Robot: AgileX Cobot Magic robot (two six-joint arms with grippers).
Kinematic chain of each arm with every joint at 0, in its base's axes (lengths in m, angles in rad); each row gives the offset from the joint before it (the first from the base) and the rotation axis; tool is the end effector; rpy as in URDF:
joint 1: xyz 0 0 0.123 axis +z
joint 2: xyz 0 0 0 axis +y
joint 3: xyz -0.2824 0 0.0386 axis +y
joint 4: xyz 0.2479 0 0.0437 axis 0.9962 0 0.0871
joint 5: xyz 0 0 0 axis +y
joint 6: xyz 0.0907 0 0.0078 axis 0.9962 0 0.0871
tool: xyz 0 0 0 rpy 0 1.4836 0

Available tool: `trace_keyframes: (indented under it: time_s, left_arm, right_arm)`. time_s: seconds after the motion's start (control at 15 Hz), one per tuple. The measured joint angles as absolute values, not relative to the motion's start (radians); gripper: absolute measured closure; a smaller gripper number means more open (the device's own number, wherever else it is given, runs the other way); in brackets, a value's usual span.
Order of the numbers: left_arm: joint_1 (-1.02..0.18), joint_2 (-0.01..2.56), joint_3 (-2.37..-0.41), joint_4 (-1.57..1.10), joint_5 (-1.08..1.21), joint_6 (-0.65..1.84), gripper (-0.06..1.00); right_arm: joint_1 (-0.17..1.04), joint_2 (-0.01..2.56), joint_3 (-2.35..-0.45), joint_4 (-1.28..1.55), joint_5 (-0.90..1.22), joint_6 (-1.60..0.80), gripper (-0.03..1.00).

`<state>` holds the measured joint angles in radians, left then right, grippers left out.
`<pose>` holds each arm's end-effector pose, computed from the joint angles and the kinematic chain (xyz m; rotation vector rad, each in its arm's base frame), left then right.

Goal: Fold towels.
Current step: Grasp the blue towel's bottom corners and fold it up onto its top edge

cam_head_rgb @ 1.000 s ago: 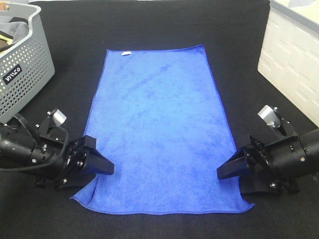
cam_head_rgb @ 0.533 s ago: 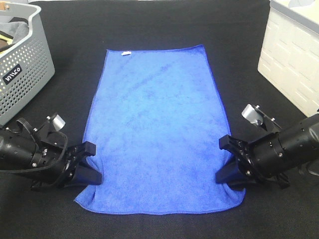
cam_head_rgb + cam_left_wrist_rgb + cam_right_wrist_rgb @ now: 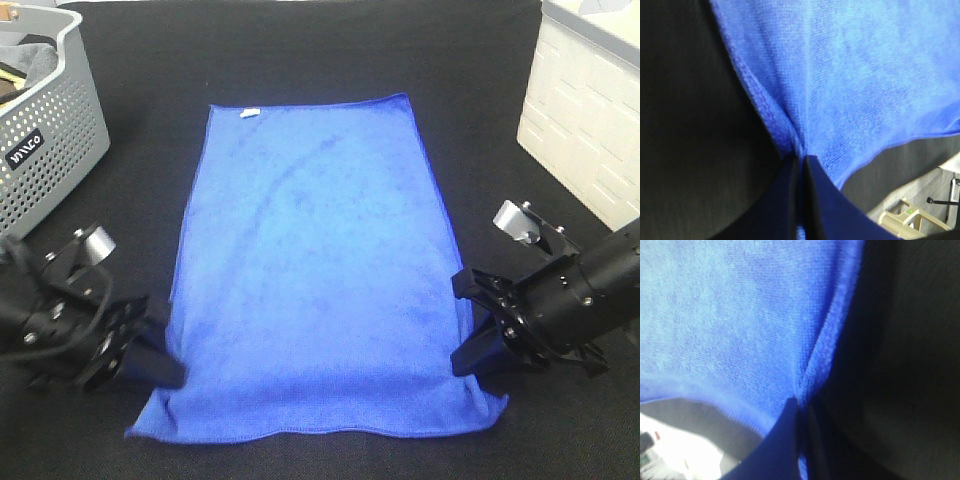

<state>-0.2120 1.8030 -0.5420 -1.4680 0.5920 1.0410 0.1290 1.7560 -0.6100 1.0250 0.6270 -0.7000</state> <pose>0.2280 -0.1009 0.0945 -0.1341 2.8552 -0.9678 0.2359 0.0767 0.1078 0.0852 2.9746 0.8275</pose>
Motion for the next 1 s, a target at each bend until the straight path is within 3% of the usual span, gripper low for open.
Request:
trace_keyframes:
  time_s: [0.33, 0.6, 1.0]
  left_arm:
    - [-0.212, 1.557, -0.330, -1.442, 0.598, 0.997, 0.93]
    - [-0.212, 1.472, -0.297, -1.345, 0.604, 0.873, 0.93]
    - [-0.216, 1.491, -0.490, -1.313, 0.472, 0.860, 0.94]
  right_arm:
    - [0.129, 1.578, -0.435, 0.962, 0.701, -0.613, 0.97]
    - [0.129, 1.456, -0.373, 0.951, 0.724, -0.604, 0.97]
    - [0.135, 1.510, -0.628, 0.932, 0.710, -0.588, 0.97]
